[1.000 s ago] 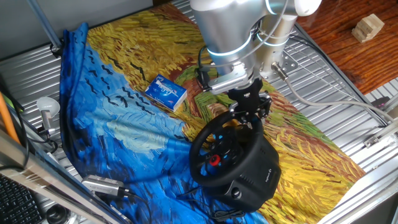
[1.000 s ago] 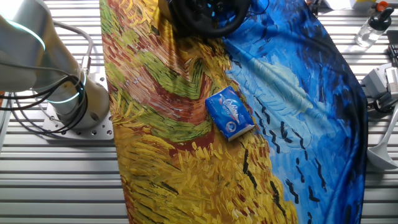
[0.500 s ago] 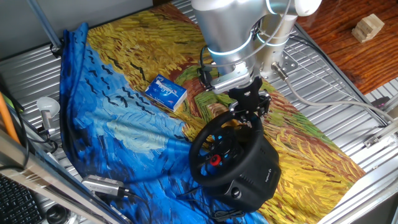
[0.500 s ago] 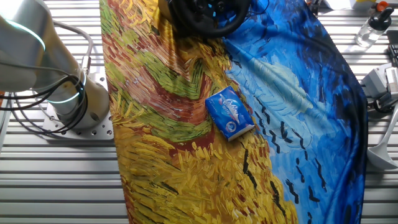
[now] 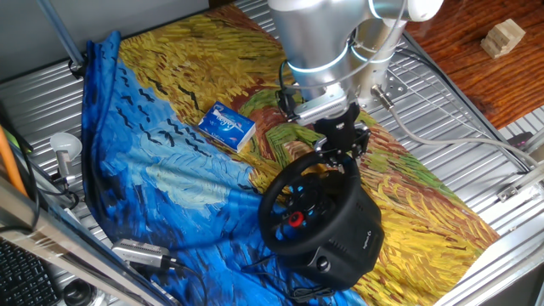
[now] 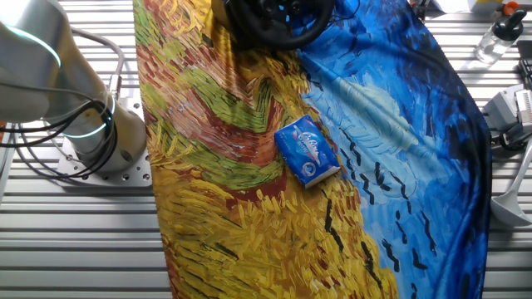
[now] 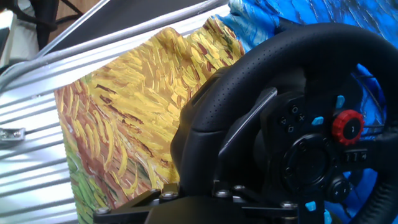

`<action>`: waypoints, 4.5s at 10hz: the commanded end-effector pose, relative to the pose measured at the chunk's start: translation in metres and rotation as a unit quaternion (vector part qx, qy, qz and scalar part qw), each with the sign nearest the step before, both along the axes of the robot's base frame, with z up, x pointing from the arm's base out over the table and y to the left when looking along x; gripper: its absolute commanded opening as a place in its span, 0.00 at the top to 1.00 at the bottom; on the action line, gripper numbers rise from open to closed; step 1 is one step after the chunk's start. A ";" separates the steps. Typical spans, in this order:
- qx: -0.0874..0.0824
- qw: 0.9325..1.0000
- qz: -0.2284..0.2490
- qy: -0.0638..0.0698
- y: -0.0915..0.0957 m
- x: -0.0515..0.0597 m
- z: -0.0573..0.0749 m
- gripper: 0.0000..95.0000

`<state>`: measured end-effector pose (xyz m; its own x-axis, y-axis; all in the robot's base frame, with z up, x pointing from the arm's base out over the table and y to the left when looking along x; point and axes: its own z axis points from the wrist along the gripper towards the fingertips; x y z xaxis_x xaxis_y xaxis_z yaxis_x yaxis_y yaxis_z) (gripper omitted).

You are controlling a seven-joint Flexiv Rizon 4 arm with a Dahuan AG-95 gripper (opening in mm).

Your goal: Rotate the steering wheel 90 degrees counterclockwise

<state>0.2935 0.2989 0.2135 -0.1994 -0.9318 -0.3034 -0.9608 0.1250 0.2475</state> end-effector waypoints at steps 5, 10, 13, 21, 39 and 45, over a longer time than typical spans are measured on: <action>-0.007 0.999 0.029 -0.027 -0.007 -0.005 -0.008 1.00; -0.007 0.998 0.038 -0.044 -0.012 -0.008 -0.012 1.00; -0.014 0.997 0.050 -0.061 -0.012 -0.008 -0.013 1.00; -0.040 0.989 0.092 -0.106 -0.019 -0.010 -0.028 1.00; -0.040 0.983 0.125 -0.125 -0.027 -0.006 -0.040 1.00; -0.042 0.979 0.144 -0.138 -0.028 -0.004 -0.047 1.00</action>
